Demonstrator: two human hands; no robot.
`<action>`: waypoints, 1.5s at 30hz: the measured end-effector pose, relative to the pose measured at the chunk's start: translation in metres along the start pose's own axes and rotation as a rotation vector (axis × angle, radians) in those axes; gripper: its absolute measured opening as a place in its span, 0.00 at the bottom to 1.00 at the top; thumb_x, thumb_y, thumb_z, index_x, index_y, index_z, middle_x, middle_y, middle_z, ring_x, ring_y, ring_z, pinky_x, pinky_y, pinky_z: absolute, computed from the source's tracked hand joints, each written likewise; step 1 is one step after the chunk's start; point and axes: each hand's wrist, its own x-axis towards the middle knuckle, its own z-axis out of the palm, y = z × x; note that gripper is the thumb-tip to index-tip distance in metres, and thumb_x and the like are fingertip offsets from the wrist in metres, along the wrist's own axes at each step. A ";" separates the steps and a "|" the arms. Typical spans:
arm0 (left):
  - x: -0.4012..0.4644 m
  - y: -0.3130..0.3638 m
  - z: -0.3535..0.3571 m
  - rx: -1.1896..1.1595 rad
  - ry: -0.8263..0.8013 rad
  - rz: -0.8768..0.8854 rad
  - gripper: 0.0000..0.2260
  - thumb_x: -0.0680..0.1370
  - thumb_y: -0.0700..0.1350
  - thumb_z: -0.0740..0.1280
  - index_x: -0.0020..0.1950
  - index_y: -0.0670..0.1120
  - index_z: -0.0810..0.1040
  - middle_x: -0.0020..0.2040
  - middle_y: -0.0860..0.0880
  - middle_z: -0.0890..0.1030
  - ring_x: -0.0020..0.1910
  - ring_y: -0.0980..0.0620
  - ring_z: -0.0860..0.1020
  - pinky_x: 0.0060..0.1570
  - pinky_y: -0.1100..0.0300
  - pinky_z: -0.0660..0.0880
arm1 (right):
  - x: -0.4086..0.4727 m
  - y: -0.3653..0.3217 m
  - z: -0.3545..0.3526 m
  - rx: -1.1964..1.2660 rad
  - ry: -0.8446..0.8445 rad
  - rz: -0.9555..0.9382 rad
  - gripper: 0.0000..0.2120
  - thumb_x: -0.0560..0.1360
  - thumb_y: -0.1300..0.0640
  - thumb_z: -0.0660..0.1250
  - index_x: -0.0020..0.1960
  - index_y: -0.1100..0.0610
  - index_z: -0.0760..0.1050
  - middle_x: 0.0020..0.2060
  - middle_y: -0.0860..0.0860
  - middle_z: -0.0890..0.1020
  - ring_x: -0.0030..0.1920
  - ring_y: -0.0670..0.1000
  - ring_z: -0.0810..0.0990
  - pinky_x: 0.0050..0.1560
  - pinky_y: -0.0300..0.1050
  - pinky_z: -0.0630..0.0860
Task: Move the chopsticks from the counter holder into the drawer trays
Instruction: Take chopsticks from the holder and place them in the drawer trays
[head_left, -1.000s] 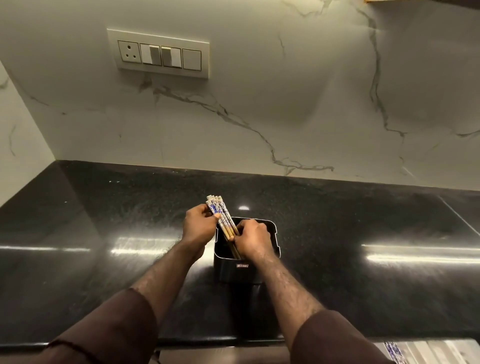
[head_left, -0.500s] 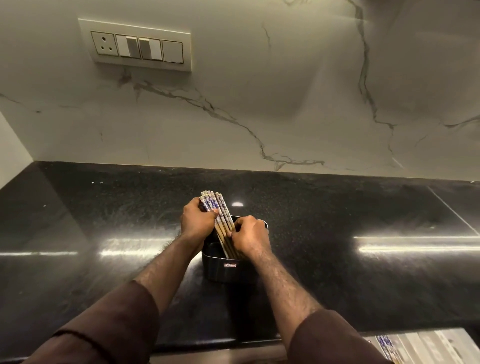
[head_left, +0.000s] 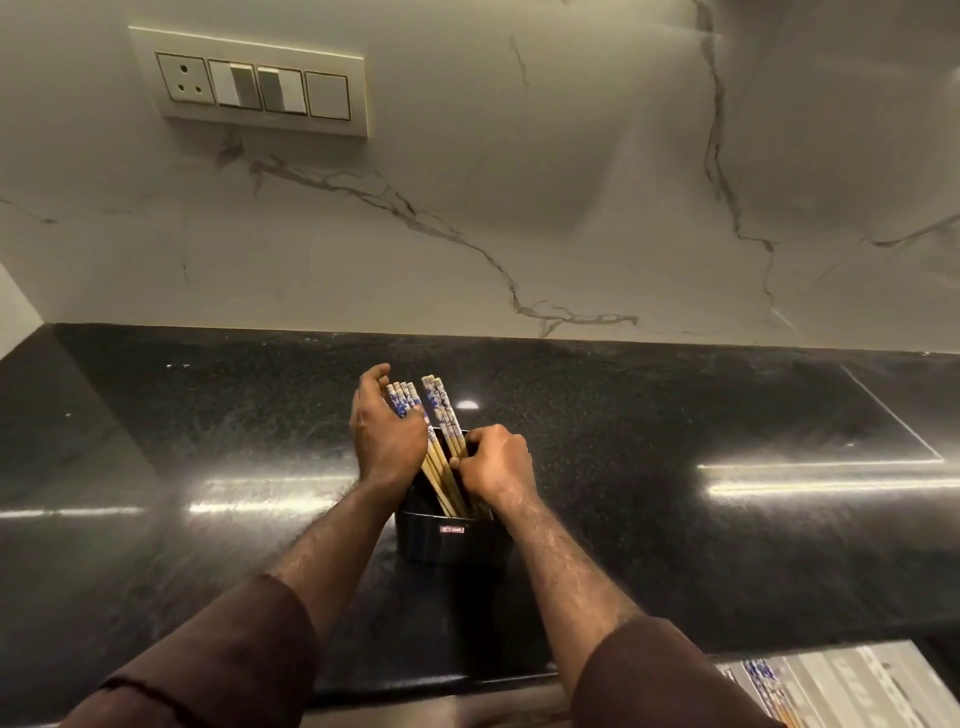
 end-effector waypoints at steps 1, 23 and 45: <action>-0.001 0.003 0.001 0.028 0.032 0.066 0.26 0.74 0.33 0.69 0.70 0.46 0.69 0.65 0.47 0.74 0.64 0.50 0.73 0.58 0.59 0.71 | 0.000 0.000 -0.003 0.036 0.010 0.000 0.08 0.74 0.55 0.73 0.52 0.51 0.84 0.46 0.52 0.86 0.49 0.51 0.83 0.50 0.46 0.81; -0.044 0.100 0.014 -0.741 -0.666 -0.109 0.13 0.69 0.41 0.71 0.53 0.39 0.80 0.45 0.42 0.85 0.48 0.45 0.84 0.52 0.53 0.81 | -0.045 0.029 -0.110 0.655 -0.256 -0.132 0.10 0.75 0.62 0.71 0.56 0.60 0.81 0.51 0.56 0.85 0.51 0.51 0.85 0.50 0.43 0.81; -0.340 0.182 0.149 -0.770 -0.657 -0.268 0.09 0.77 0.36 0.67 0.56 0.37 0.80 0.48 0.40 0.84 0.47 0.45 0.84 0.50 0.53 0.82 | -0.251 0.291 -0.264 0.798 -0.299 0.090 0.09 0.77 0.64 0.68 0.57 0.61 0.81 0.45 0.59 0.85 0.45 0.56 0.85 0.46 0.50 0.84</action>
